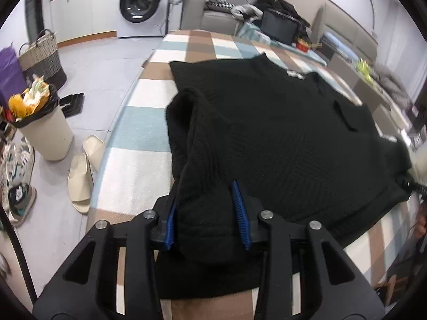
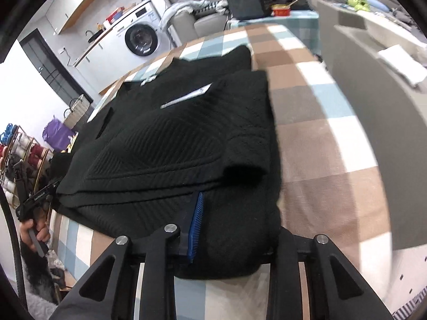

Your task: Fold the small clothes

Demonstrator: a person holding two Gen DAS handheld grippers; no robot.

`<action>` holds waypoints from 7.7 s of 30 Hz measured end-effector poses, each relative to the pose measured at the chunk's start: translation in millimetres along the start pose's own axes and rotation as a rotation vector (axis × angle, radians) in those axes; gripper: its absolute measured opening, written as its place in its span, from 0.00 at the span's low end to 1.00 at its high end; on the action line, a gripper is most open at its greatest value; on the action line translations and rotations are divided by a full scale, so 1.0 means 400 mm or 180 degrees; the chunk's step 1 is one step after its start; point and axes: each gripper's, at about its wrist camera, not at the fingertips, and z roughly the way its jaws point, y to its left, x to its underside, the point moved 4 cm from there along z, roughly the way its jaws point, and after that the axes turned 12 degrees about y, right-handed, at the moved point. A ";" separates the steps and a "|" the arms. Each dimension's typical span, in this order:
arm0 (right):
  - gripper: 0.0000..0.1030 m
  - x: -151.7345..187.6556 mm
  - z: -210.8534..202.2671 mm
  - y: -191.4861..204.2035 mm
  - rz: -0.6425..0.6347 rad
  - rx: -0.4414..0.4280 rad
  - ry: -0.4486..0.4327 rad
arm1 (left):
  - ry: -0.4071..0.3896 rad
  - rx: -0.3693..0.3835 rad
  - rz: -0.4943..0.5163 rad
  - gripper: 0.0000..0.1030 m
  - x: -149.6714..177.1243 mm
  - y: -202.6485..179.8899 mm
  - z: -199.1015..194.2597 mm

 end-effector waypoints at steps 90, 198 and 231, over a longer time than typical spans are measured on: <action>0.07 -0.091 -0.092 0.019 0.0266 -0.0558 -0.0754 | -0.0387 0.0244 -0.0295 0.05 -0.028 0.023 -0.152; 0.42 -0.639 0.234 -0.043 0.0211 0.0349 -0.0187 | -0.0291 -0.0207 -0.0286 0.06 -0.512 0.120 0.158; 0.52 -0.259 0.041 -0.038 0.0277 0.0110 -0.0167 | 0.0093 -0.0321 -0.0277 0.58 -0.208 0.083 0.061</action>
